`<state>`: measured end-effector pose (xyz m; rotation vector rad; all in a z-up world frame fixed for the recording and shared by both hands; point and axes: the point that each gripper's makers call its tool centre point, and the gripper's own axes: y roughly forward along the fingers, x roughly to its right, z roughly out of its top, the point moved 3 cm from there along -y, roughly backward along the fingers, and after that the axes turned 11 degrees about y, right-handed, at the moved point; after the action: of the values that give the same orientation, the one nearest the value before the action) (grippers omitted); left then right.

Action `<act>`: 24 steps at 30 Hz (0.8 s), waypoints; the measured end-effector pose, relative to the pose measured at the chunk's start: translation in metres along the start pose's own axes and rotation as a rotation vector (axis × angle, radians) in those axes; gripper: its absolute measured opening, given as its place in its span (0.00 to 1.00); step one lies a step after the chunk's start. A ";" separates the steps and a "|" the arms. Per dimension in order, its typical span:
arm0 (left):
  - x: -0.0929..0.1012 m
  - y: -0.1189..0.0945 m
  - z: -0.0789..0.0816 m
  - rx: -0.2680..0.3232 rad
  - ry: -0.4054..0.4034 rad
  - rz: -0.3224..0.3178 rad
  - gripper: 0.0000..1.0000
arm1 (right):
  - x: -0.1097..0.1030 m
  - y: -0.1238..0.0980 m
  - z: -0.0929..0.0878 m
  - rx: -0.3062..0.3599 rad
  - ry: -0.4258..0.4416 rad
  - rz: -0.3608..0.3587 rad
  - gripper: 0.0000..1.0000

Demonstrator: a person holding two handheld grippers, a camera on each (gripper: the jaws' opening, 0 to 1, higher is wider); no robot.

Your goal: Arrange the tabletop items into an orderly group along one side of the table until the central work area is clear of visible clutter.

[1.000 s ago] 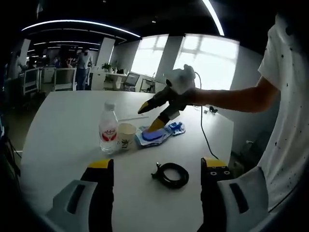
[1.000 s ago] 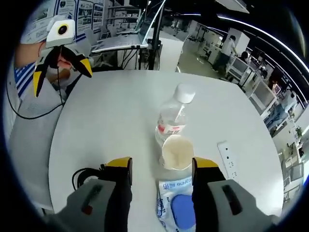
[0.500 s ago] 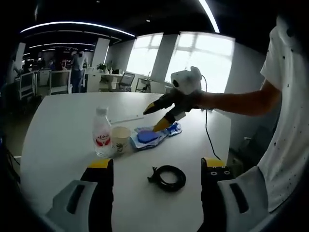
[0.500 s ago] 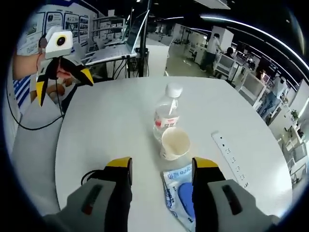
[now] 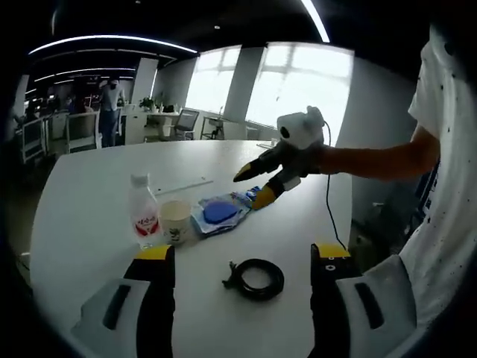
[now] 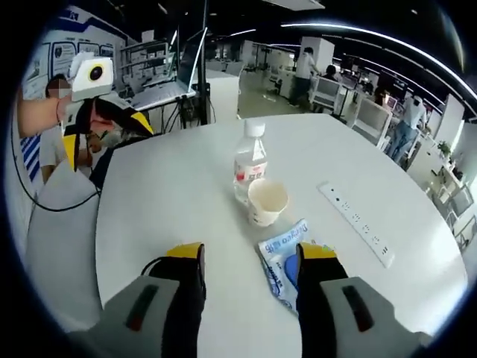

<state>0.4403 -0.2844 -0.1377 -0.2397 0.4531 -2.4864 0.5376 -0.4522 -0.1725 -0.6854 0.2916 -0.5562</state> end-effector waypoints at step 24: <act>0.024 0.054 -0.029 -0.161 0.030 -0.040 0.74 | -0.013 -0.019 -0.074 -0.020 0.203 -0.031 0.45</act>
<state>0.4418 -0.3324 -0.1829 -0.2784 0.6681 -2.4973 0.4881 -0.4952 -0.2139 -0.6543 0.4772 -0.6549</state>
